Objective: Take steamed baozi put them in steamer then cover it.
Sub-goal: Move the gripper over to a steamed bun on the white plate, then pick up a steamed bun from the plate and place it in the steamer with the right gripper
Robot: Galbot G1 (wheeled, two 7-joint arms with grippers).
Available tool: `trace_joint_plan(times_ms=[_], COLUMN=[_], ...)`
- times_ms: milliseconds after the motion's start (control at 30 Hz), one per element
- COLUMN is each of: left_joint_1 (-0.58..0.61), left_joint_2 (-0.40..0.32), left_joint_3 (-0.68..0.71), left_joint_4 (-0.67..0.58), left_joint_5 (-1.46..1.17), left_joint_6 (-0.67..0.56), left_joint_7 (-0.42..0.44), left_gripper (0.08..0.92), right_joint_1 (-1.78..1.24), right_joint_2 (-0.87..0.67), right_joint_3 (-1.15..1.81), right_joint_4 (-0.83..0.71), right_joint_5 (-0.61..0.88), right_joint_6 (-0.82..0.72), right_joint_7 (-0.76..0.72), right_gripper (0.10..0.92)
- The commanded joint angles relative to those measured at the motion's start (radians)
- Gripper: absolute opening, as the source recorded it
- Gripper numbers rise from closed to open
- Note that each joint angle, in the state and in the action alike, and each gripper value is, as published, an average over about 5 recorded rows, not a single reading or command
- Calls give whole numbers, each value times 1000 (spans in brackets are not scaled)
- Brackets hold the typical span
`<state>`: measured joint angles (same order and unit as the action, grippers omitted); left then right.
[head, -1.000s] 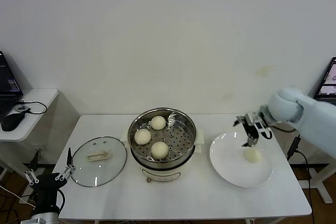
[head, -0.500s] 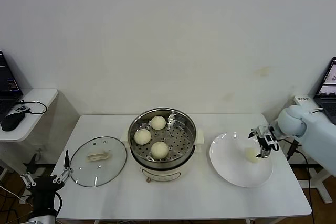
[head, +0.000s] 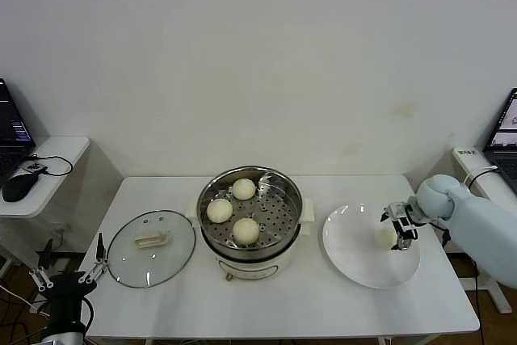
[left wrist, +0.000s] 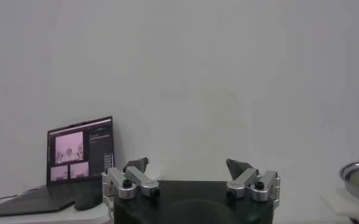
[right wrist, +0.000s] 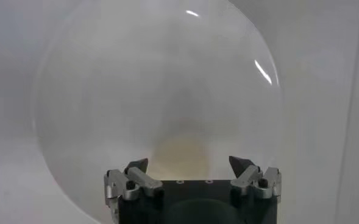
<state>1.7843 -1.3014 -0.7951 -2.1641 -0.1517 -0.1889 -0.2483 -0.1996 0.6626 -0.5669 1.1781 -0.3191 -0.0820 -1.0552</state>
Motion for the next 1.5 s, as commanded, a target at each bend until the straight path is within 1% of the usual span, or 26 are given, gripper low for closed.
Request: trace_joint_plan(times_ms=[33, 300, 500, 767, 900, 1067, 1267, 1367, 1500], left_joint_1=[0, 1, 2, 1, 1, -4, -17, -22, -32], left_joint_2=[-1, -2, -4, -5, -3, -1, 1, 3, 3], left_joint_3=[2, 2, 3, 3, 2, 1, 11, 18, 27], left_joint_4=[3, 1, 3, 5, 4, 4, 4, 5, 2], left_joint_5=[0, 0, 1, 1, 0, -1, -3, -3, -3], left_joint_6=[0, 0, -2, -2, -2, -2, 0, 1, 3], left_joint_7=[1, 0, -1, -1, -1, -1, 0, 0, 1], left_gripper=[823, 823, 823, 823, 823, 823, 823, 823, 823], right_joint_1=[-27, -36, -36, -26, 1, 100, 331, 464, 644], right_joint_2=[30, 37, 38, 35, 15, -43, -114, -119, -87], right_joint_3=[26, 44, 49, 49, 33, -57, -223, -307, -443], right_joint_4=[-44, -57, -58, -47, -16, 79, 240, 308, 368], right_joint_5=[-42, -65, -76, -76, -57, 31, 213, 295, 396], right_joint_6=[6, 10, 9, 13, 7, -40, -148, -194, -254], right_joint_7=[1, 2, -5, -21, -33, -53, -77, -74, -53], right_gripper=[823, 797, 741, 636, 618, 616, 616, 619, 619])
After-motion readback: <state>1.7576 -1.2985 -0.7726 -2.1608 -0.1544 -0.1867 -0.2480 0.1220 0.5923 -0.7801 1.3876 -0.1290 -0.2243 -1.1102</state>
